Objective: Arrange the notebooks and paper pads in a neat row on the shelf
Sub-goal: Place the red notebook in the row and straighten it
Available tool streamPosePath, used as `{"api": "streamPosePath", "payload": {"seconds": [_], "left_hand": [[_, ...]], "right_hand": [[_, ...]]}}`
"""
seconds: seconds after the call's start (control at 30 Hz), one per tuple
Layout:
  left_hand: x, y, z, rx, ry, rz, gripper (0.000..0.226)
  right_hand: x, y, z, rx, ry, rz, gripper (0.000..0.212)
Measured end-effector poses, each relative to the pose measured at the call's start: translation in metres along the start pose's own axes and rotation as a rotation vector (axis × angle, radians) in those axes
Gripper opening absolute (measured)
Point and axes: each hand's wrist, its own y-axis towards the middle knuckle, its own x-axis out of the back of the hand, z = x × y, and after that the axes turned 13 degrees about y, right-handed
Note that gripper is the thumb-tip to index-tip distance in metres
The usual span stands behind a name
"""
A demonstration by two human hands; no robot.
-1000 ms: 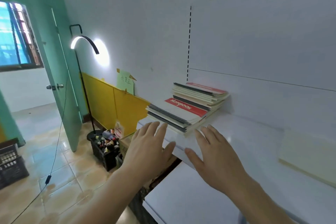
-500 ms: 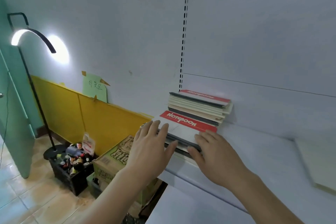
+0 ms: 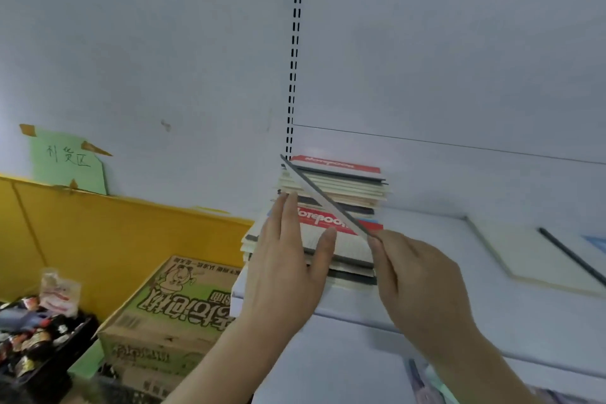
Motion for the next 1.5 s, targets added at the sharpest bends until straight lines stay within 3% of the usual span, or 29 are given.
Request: {"api": "streamPosePath", "payload": {"seconds": [0.07, 0.17, 0.23, 0.37, 0.43, 0.53, 0.63, 0.8, 0.97, 1.1, 1.2, 1.37, 1.5], "left_hand": [[0.002, 0.000, -0.015, 0.060, -0.286, 0.154, 0.077], [-0.002, 0.002, -0.023, 0.187, -0.559, 0.202, 0.048], [0.001, 0.004, -0.019, 0.227, -0.552, 0.119, 0.039], [0.014, 0.013, -0.002, 0.240, -0.544, 0.028, 0.040], [0.019, 0.016, 0.008, 0.251, -0.530, 0.036, 0.045], [0.021, 0.015, 0.019, 0.264, -0.500, 0.062, 0.052], [0.020, 0.014, 0.027, 0.292, -0.488, 0.100, 0.062], [0.032, 0.020, 0.036, 0.305, -0.502, 0.033, 0.066], [0.042, 0.021, 0.039, 0.261, -0.532, 0.003, 0.067], [0.040, 0.014, 0.028, 0.233, -0.641, 0.032, 0.066], [0.033, 0.009, 0.014, 0.214, -0.786, 0.055, 0.059], [0.021, 0.003, -0.004, 0.192, -0.958, 0.087, 0.047], [0.009, 0.002, -0.010, 0.141, -0.970, 0.104, 0.056]], "right_hand": [[-0.006, -0.009, 0.015, 0.056, 0.036, -0.028, 0.032], [-0.016, -0.023, 0.031, 0.111, 0.168, 0.109, 0.036], [-0.017, -0.026, 0.030, 0.088, 0.216, 0.199, 0.042], [-0.011, -0.015, 0.003, -0.146, 0.189, 0.105, 0.049], [-0.013, -0.009, -0.015, -0.294, 0.090, 0.255, 0.055], [-0.025, -0.006, -0.037, -0.236, 0.039, 0.513, 0.053], [-0.022, 0.002, -0.039, -0.142, -0.025, 0.590, 0.039], [0.006, 0.023, -0.036, -0.239, -0.092, 0.489, 0.039], [0.020, 0.029, -0.021, -0.186, 0.075, 0.007, 0.031], [0.013, 0.018, 0.022, -0.166, 0.040, -0.166, 0.034], [-0.013, 0.006, 0.049, -0.071, 0.072, -0.136, 0.040], [-0.039, -0.012, 0.074, -0.035, 0.065, 0.085, 0.054], [-0.023, -0.021, 0.071, -0.032, 0.144, 0.132, 0.055]]}}
